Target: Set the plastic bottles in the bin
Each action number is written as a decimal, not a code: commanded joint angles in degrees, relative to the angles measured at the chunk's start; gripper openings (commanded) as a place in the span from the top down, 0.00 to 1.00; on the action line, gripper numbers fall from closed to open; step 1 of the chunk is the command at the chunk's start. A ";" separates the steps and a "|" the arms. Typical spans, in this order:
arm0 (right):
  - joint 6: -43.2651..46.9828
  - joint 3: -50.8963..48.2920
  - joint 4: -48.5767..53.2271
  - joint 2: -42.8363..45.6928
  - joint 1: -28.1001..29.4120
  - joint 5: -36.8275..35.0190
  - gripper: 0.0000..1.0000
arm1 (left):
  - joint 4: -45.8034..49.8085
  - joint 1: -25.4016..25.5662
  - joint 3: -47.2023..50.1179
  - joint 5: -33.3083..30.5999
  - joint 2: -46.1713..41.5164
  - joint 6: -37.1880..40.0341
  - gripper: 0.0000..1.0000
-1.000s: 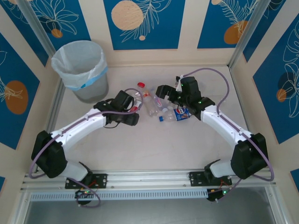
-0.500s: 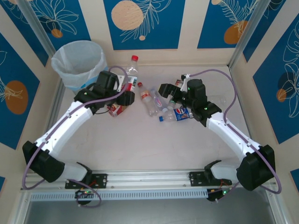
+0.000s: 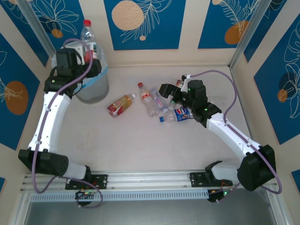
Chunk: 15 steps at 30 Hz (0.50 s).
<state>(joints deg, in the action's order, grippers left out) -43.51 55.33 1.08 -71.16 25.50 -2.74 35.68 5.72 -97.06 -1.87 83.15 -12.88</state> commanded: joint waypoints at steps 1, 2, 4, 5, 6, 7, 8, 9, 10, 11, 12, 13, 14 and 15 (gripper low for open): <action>-0.79 -0.26 -0.23 -0.21 -0.07 0.58 0.00 | -2.10 -3.39 -4.19 -1.03 4.77 2.91 0.27; -0.87 -0.44 -0.07 -0.21 -0.06 0.57 0.00 | -2.28 -4.50 -4.90 -1.43 6.05 3.04 0.27; -0.91 -0.57 0.24 -0.17 -0.10 0.48 0.00 | -2.09 -6.25 -5.70 -3.40 8.47 2.28 0.25; -0.94 -0.66 0.41 -0.12 -0.03 0.49 0.01 | -1.77 -7.24 -6.24 -3.14 9.66 1.96 0.24; -0.79 -0.63 0.69 -0.08 -0.10 0.55 0.00 | -1.51 -8.23 -6.70 -2.43 10.85 1.77 0.24; -0.74 -0.66 0.88 -0.04 -0.10 0.47 0.01 | -1.48 -8.96 -6.99 -2.19 11.73 1.74 0.24; -0.70 -0.62 1.08 0.05 -0.10 0.38 0.00 | -1.70 -9.50 -7.17 -2.18 12.75 1.81 0.24; -0.61 -0.66 1.25 0.05 -0.10 0.32 0.00 | -2.12 -9.99 -7.23 -2.31 13.56 1.76 0.24; -0.53 -0.66 1.35 0.11 -0.10 0.35 0.00 | -2.40 -10.32 -7.27 -2.55 14.31 1.78 0.24; -0.53 -0.66 1.43 0.15 -0.10 0.36 0.00 | -2.61 -10.61 -7.48 -2.61 15.16 1.76 0.24; -0.46 -0.58 1.61 0.14 -0.06 0.39 0.00 | -2.70 -10.75 -7.70 -2.77 15.99 1.92 0.24; -0.44 -0.56 1.67 0.14 -0.03 0.46 0.00 | -2.64 -10.88 -7.92 -3.08 16.60 1.93 0.24; -0.37 -0.57 1.74 0.23 -0.10 0.55 0.00 | -2.55 -10.89 -8.18 -3.35 17.43 2.05 0.23; -0.23 -0.53 1.90 0.23 -0.05 0.55 0.00 | -2.25 -10.95 -8.61 -3.65 18.16 2.03 0.23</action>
<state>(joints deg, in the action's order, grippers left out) -43.51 55.33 2.28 -71.42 25.50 -2.72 33.80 -4.69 -102.61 -4.16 100.25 -11.42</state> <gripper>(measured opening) 0.995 0.770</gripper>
